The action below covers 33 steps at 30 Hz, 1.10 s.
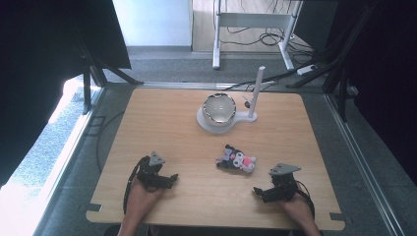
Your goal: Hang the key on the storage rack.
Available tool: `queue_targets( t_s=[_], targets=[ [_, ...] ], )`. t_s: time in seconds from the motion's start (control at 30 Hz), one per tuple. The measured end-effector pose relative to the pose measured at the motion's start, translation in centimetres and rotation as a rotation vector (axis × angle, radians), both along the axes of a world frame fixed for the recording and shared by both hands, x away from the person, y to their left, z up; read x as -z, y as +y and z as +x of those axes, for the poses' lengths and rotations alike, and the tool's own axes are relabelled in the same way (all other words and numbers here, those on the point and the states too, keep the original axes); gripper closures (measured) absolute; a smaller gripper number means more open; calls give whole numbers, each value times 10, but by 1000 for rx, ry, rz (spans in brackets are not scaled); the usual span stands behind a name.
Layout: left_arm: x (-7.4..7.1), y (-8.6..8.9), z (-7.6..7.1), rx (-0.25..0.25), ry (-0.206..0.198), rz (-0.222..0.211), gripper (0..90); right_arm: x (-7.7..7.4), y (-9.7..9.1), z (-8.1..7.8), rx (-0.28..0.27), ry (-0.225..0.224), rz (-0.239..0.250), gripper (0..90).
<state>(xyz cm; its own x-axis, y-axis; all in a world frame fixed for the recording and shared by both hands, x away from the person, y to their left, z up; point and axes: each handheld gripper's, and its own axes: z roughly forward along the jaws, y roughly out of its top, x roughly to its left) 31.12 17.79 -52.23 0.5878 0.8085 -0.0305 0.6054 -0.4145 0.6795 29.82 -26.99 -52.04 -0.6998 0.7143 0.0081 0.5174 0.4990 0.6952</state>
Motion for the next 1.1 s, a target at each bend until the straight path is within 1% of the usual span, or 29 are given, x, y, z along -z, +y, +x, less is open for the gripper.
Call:
queue_targets(
  t_s=[0.23, 0.33, 0.47, 0.5, 0.6, 0.63, 0.67, 0.7, 0.73, 0.8, 0.83, 0.93, 0.97, 1.1],
  targets=[
    [0, 0, 0, 0, 0, 0, 72, -2, 0, 2, -4, 14, -13, 0],
    [0, 0, 0, 0, 0, 0, 72, -2, -1, 3, -6, 12, -20, 1],
    [0, 0, 0, 0, 0, 0, 72, -6, -1, 3, -13, 11, -30, 1],
    [0, 0, 0, 0, 0, 0, 72, -9, -1, 5, -19, 11, -36, 2],
    [0, 0, 0, 0, 0, 0, 72, -12, -2, 6, -18, 9, -39, 2],
    [0, 0, 0, 0, 0, 0, 72, -13, -2, 7, -10, 15, -35, 2],
    [0, 0, 0, 0, 1, 0, 72, -14, -2, 9, -18, 30, -32, 2],
    [0, 0, 0, 0, 1, 0, 72, -14, -2, 9, -18, 30, -32, 2],
    [0, 0, 0, 0, 0, 0, 72, -15, -2, 10, -20, 40, -36, 1],
    [0, 0, 0, 0, 1, 0, 72, -16, -1, 12, -22, 46, -58, 1],
    [0, 0, 0, 0, 1, 0, 72, -17, 0, 14, -32, 57, -74, 2],
    [0, 0, 0, 0, 1, 0, 72, -19, 1, 16, -36, 54, -80, 16],
    [0, 0, 0, 0, 1, 0, 72, -21, 3, 18, -49, 63, -86, 30],
    [0, 0, 0, 0, 0, 0, 72, -27, 7, 24, -67, 72, -107, 41]
  ],
)
